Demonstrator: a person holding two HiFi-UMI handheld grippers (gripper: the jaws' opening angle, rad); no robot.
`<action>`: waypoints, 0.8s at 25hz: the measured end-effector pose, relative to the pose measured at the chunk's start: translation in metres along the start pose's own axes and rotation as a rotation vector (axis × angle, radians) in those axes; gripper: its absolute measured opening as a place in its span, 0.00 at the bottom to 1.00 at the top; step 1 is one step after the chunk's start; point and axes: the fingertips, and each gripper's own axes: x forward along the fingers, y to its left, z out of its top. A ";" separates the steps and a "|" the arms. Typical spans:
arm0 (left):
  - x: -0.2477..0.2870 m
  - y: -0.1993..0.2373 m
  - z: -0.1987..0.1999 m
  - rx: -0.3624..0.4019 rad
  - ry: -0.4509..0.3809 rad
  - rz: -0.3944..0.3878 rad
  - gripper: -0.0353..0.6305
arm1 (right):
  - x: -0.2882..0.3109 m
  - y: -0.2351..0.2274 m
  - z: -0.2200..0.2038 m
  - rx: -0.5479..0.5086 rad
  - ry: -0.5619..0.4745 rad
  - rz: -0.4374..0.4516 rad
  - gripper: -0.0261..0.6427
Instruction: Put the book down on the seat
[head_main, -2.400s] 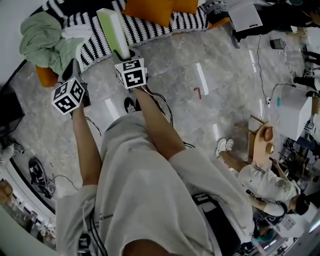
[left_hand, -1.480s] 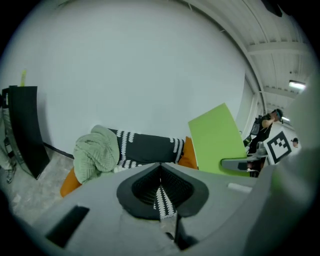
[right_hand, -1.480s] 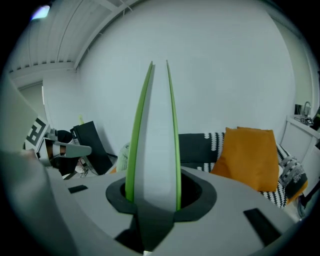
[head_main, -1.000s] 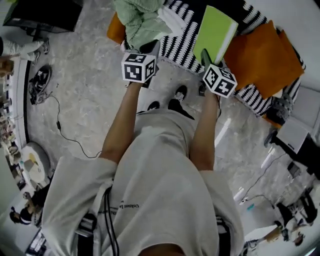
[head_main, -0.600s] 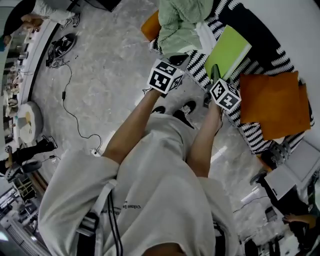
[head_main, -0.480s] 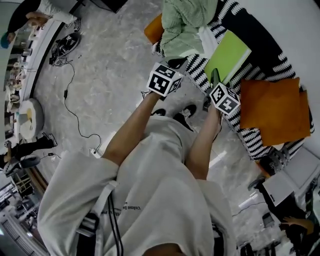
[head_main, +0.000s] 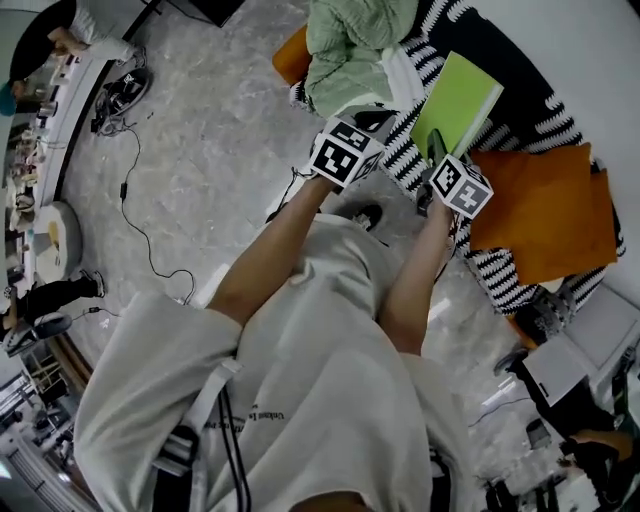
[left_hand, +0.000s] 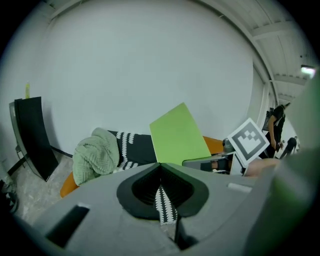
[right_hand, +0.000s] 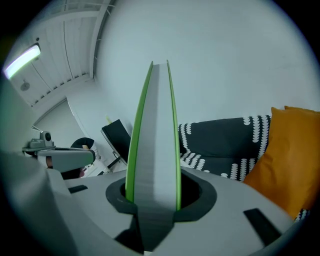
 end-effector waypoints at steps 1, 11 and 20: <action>0.003 -0.003 0.003 0.005 -0.004 -0.005 0.07 | -0.002 -0.006 0.001 -0.004 0.004 -0.010 0.23; 0.023 0.004 0.009 -0.006 -0.011 -0.004 0.07 | -0.024 -0.048 -0.010 -0.028 0.037 -0.097 0.23; 0.066 0.034 0.001 0.093 0.078 0.011 0.07 | -0.031 -0.105 -0.036 0.003 0.122 -0.214 0.23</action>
